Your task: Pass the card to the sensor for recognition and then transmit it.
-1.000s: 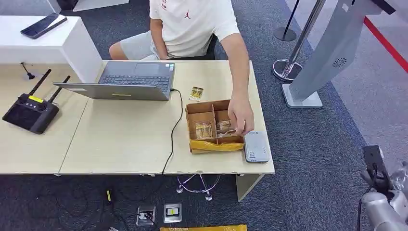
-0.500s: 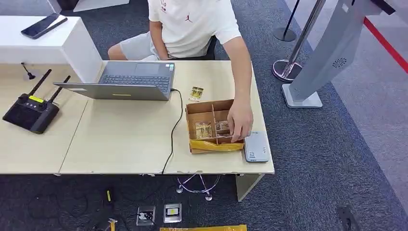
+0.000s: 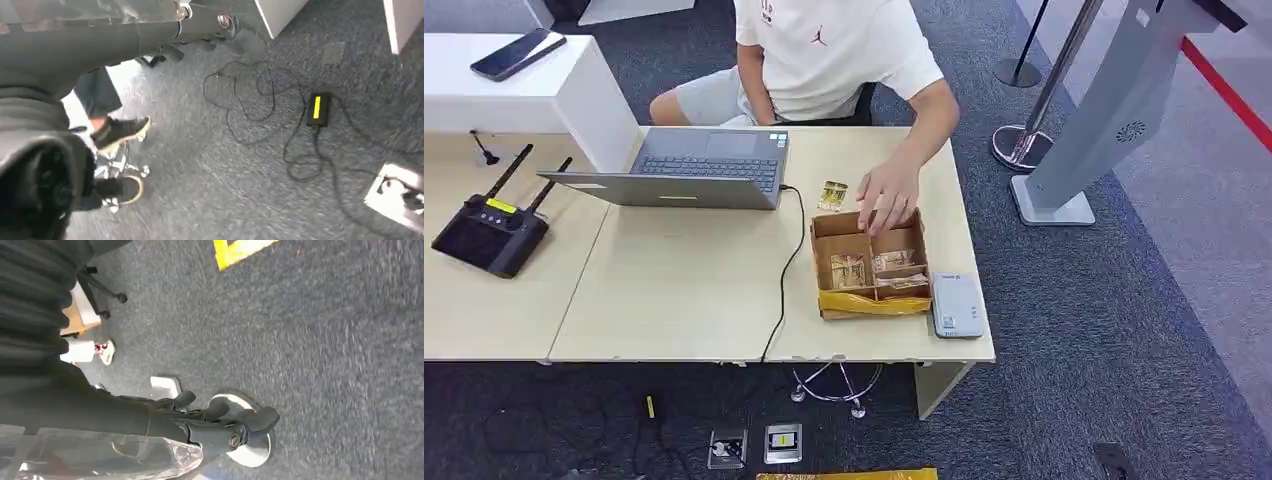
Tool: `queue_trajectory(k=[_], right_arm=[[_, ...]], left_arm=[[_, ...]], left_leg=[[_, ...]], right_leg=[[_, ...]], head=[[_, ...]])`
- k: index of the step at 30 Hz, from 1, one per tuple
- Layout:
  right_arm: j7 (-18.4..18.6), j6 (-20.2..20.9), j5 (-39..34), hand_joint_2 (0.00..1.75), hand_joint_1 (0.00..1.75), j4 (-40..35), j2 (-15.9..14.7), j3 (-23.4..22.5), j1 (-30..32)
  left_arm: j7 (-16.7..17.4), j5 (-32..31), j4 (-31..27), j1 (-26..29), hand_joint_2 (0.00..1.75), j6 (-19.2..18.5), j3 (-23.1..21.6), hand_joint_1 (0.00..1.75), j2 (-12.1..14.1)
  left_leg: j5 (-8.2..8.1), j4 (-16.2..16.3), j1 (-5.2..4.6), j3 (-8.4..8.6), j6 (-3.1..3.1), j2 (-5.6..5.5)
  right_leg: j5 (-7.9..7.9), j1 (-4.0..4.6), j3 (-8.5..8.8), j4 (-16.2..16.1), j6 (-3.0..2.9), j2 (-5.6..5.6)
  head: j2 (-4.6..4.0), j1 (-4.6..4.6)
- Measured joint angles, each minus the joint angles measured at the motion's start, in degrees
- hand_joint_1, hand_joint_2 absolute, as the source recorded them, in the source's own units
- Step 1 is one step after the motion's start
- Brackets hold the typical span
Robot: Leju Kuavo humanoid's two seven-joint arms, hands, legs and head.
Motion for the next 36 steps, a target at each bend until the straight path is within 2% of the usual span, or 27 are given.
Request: queue_trajectory(k=[8, 16, 22, 25, 26, 30, 32, 33, 36], right_arm=[[0.00, 1.07, -0.96, 1.75, 0.00, 0.26, 0.55, -0.98, 0.02], [-0.09, 2.29, -0.87, 1.75, 0.00, 0.44, 0.72, -1.40, 0.03], [-0.09, 2.47, -0.74, 1.75, 0.00, 0.44, 0.79, -1.40, 0.04], [-0.09, 3.80, 0.64, 1.75, 0.00, 0.46, 1.33, -1.38, 0.10], [-0.11, 4.08, 0.85, 1.75, 0.00, 0.46, 1.51, -1.38, 0.10], [-0.55, 4.92, 1.49, 1.75, 0.00, 0.48, 2.05, -1.38, 0.09], [-0.90, 5.16, 1.95, 1.75, 0.00, 0.48, 2.12, -1.38, 0.03], [-1.03, 5.18, 2.14, 1.75, 0.00, 0.48, 2.19, -1.38, -0.07], [-1.05, 5.24, 2.36, 1.75, 0.00, 0.48, 2.51, -1.38, -0.41]], left_arm=[[2.97, -0.92, 0.31, 1.27, 0.00, 0.68, -2.53, 0.00, 0.74], [1.92, -1.18, 0.59, 3.70, 0.00, 2.03, -3.63, 0.00, 0.94], [1.75, -1.20, 0.61, 3.89, 0.00, 2.06, -3.71, 0.00, 0.92], [1.59, -1.14, 0.68, 4.37, 0.00, 1.00, -4.68, 0.00, 0.52], [1.59, -0.61, 0.72, 4.41, 1.75, -0.34, -4.79, 0.00, 0.39], [1.92, 3.15, 0.87, 4.46, 1.75, -10.02, -4.83, 0.00, 0.06], [1.94, 4.22, 0.98, 4.57, 1.75, -12.07, -4.81, 0.00, -0.02], [1.92, 4.42, 1.03, 4.57, 0.00, -12.44, -4.78, 0.00, -0.02], [1.94, 4.66, 1.11, 4.56, 0.00, -12.50, -4.76, 0.00, 0.15]], left_leg=[[-0.01, 0.01, -0.06, 0.01, 0.01, 0.02], [-0.04, 0.00, -0.04, 0.01, -0.02, 0.03], [-0.04, 0.00, -0.04, 0.01, -0.02, 0.03], [-0.04, 0.00, -0.04, 0.03, -0.02, 0.03], [-0.04, 0.00, -0.04, 0.03, -0.02, 0.03], [-0.04, 0.00, -0.05, 0.02, -0.02, 0.03], [-0.04, 0.00, -0.04, 0.01, -0.02, 0.02], [-0.04, 0.00, -0.04, 0.01, -0.02, 0.02], [-0.04, 0.00, -0.04, 0.04, -0.02, 0.02]], right_leg=[[0.00, -0.06, 0.00, -0.01, 0.00, 0.04], [-0.01, -0.05, -0.02, -0.01, 0.00, 0.03], [-0.01, -0.05, -0.02, -0.01, 0.00, 0.04], [-0.01, -0.05, 0.00, -0.01, 0.00, 0.05], [-0.01, -0.05, 0.00, -0.01, 0.00, 0.05], [-0.01, -0.05, 0.00, -0.01, 0.00, 0.05], [-0.01, -0.05, 0.00, -0.01, 0.00, 0.03], [-0.01, -0.05, 0.00, -0.01, 0.00, 0.02], [-0.01, -0.05, 0.01, -0.01, 0.00, 0.03]], head=[[0.00, 0.00], [0.00, 0.02], [0.00, 0.02], [0.00, 0.02], [0.00, 0.02], [0.00, 0.00], [0.00, 0.02], [0.00, 0.00], [0.00, 0.02]])
